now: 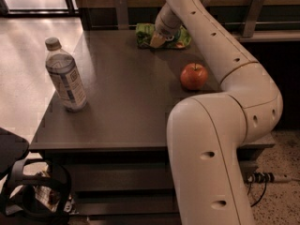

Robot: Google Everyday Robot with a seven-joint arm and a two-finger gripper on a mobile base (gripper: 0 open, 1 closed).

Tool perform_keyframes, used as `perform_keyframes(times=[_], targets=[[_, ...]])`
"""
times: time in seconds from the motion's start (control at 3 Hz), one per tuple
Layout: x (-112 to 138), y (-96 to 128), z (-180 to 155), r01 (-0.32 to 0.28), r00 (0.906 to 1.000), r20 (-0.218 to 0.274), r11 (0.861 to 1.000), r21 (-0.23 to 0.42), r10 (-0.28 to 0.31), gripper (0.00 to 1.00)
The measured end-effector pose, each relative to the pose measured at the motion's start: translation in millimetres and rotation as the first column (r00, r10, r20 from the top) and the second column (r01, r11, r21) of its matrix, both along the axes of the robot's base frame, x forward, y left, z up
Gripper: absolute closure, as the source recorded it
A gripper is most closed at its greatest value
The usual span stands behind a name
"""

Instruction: Move green rice chip bag near blue plastic bottle

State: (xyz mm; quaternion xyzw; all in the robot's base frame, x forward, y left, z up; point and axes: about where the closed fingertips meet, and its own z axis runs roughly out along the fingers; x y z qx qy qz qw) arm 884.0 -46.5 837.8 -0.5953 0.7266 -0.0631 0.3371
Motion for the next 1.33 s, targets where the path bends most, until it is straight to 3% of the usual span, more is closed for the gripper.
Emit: perform_keyframes(times=[1.0, 1.33], targets=[[-0.1, -0.1, 0.4, 0.000, 1.0000, 0.000, 1.000, 0.000, 0.000, 1.00], [-6.3, -15.0, 33.2, 0.020, 0.9990, 0.041, 0.999, -0.038, -0.019, 1.00]])
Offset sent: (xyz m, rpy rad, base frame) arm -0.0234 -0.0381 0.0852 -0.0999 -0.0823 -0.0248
